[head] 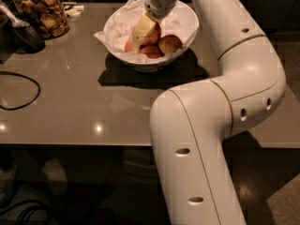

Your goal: Pick apple from white bowl

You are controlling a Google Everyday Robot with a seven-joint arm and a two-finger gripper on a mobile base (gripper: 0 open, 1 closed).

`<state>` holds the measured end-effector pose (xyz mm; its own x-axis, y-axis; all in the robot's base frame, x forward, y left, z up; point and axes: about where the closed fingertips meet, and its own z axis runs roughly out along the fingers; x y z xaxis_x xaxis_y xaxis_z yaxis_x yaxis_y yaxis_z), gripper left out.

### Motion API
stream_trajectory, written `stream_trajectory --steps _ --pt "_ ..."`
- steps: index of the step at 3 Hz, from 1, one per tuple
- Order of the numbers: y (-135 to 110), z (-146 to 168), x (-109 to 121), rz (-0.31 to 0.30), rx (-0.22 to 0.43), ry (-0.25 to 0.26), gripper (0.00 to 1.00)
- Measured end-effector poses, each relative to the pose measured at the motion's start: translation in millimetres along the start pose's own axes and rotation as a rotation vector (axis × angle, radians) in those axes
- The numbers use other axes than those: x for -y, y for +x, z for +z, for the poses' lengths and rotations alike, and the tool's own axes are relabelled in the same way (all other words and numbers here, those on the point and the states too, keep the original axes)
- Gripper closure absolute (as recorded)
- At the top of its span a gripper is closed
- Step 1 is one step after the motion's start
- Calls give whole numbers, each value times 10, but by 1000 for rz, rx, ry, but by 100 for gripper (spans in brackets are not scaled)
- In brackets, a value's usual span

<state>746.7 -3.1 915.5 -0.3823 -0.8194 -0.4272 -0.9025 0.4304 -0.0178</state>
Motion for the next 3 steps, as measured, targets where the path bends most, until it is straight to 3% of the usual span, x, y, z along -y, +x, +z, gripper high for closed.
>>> stream_trajectory --steps 3 --pt "-64 47 49 0 20 14 87"
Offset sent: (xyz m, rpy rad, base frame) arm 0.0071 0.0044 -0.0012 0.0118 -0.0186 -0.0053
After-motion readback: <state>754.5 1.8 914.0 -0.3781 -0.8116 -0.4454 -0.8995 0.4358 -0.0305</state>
